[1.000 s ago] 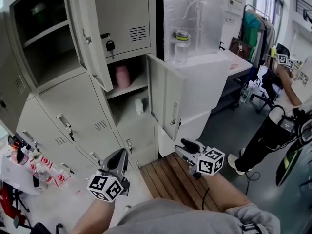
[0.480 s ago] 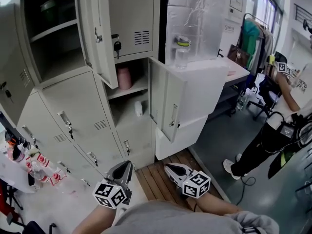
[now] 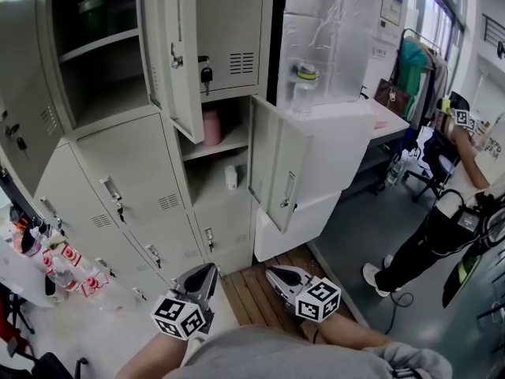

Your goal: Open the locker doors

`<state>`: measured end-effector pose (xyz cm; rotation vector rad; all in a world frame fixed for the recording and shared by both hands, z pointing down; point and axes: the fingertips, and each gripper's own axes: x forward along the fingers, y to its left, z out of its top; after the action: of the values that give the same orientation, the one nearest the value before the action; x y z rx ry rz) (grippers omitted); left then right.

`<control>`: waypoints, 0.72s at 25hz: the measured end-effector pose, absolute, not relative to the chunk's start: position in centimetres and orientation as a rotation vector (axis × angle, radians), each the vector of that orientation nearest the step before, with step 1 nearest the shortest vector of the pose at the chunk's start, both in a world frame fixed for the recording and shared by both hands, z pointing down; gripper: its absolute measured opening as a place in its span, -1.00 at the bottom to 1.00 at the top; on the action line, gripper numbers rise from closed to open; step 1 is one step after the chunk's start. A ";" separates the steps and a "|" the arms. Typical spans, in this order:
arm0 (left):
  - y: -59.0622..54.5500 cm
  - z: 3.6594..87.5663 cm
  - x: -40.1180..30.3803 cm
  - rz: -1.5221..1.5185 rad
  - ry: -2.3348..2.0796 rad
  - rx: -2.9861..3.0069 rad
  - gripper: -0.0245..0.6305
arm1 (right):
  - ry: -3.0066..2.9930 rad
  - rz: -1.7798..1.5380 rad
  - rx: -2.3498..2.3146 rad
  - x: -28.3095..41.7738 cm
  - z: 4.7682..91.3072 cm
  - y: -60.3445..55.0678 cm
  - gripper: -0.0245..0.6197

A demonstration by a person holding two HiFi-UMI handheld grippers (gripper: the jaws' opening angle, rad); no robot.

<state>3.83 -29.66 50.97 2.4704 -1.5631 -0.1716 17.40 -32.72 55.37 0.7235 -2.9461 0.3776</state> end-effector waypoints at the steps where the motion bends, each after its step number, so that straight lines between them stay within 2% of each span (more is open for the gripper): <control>1: -29.6 50.9 3.7 -0.169 -1.568 2.468 -0.92 | -2.947 0.378 0.720 17.2 55.2 -32.8 -0.90; 9: -27.9 50.9 0.0 -0.178 -1.695 2.380 -0.92 | -2.987 0.358 0.578 12.9 53.9 -32.5 -0.90; 18: -21.7 50.7 -10.5 -0.240 -1.937 2.215 -0.92 | -3.018 0.296 0.341 2.6 52.7 -29.6 -0.90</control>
<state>-10.49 -21.74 50.72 2.2147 -1.9370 -0.2396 2.59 -29.65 52.75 0.3415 -3.0175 0.2960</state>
